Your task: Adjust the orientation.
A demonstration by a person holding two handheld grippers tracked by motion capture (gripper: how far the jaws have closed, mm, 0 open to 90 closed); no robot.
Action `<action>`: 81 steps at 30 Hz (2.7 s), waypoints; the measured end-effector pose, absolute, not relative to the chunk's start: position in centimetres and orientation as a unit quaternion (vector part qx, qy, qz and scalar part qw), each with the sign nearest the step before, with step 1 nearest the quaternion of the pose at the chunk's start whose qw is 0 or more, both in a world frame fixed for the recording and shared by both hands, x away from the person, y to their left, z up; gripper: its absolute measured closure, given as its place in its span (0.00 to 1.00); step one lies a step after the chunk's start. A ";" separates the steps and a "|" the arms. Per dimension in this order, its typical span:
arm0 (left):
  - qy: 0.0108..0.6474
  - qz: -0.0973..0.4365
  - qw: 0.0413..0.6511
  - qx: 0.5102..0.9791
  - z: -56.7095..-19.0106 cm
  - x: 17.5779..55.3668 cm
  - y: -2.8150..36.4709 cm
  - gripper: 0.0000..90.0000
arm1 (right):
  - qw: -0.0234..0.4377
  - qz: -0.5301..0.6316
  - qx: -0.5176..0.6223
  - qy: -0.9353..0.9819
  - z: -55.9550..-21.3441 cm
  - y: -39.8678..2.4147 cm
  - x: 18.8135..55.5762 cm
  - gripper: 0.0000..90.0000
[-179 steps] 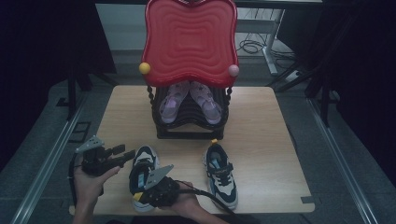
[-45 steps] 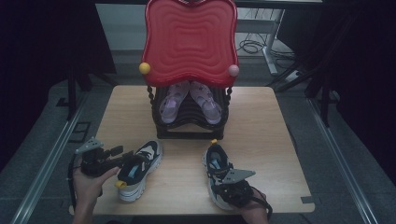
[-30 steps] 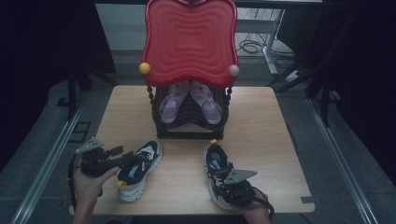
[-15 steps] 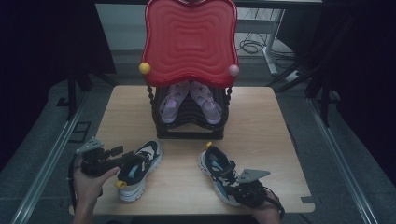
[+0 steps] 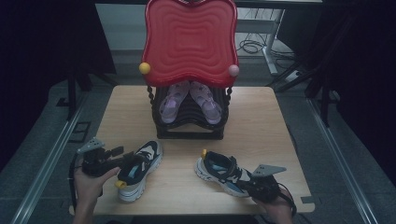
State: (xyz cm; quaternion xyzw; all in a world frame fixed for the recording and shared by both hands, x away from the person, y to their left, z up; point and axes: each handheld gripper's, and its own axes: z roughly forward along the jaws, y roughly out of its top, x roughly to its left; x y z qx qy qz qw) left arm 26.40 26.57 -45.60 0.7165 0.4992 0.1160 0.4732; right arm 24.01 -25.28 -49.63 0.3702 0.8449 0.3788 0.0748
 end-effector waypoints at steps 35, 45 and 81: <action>0.501 0.117 0.472 0.715 -45.6 26.4 26.7 0.47 | 0.115 0.377 0.414 0.820 -49.8 -26.9 29.1 1.00; 0.502 0.117 0.471 0.716 -45.7 26.5 26.7 0.47 | 0.114 0.379 0.415 0.819 -49.8 -26.7 30.6 1.00; 0.502 0.116 0.473 0.715 -45.7 26.5 26.9 0.47 | 0.135 0.414 0.403 0.805 -47.6 -26.3 30.3 1.00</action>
